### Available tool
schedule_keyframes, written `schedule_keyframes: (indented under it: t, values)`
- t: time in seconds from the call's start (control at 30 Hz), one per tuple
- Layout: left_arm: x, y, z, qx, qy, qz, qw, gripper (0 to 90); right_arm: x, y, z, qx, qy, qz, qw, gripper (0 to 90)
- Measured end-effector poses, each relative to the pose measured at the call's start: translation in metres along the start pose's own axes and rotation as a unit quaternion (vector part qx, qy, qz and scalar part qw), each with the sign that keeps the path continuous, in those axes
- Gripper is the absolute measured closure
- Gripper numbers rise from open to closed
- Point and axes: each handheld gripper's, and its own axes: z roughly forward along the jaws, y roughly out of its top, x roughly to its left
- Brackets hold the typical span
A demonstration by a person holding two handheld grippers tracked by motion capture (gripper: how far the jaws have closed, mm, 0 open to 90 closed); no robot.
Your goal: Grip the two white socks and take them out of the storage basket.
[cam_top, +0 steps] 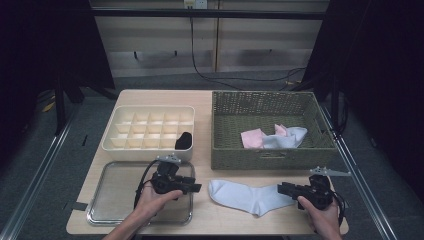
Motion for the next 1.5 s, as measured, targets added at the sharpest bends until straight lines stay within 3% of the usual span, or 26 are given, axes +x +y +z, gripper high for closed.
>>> schedule_keyframes:
  t: [0.03, 0.23, 0.33, 0.47, 0.63, 0.83, 0.97, 1.5]
  values:
    - [0.0, -0.002, -0.006, -0.001, 0.012, 0.002, 0.9999, 57.4, 0.001, 0.001, 0.0, 0.005, 0.008, -0.003, 1.0, 67.1]
    - [0.004, -0.01, -0.02, -0.014, 0.018, 0.006, 0.9997, 52.7, 0.008, 0.008, 0.001, -0.003, 0.013, -0.012, 0.9998, 65.5]
    - [0.005, -0.015, -0.035, -0.033, 0.017, -0.004, 0.9993, 50.9, 0.009, 0.011, 0.0, -0.007, 0.013, -0.01, 0.9998, 65.6]
    - [0.011, -0.019, -0.051, -0.046, 0.036, 0.002, 0.9983, 49.1, 0.011, 0.017, 0.0, -0.011, 0.015, -0.017, 0.9997, 66.2]
    - [0.016, -0.024, -0.049, -0.035, 0.05, 0.0, 0.9982, 44.8, 0.016, 0.023, 0.001, -0.013, 0.023, -0.023, 0.9994, 67.2]
    - [0.018, -0.024, -0.055, -0.053, 0.042, 0.002, 0.9977, 43.0, 0.026, 0.031, 0.007, -0.005, 0.033, -0.039, 0.9987, 66.7]
    - [0.023, -0.028, -0.057, -0.055, 0.05, -0.007, 0.9972, 38.1, 0.028, 0.034, 0.006, -0.008, 0.039, -0.039, 0.9984, 66.1]
    - [0.024, -0.033, -0.059, -0.053, 0.066, -0.002, 0.9964, 38.2, 0.04, 0.048, -0.006, -0.033, 0.043, -0.05, 0.9973, 64.0]
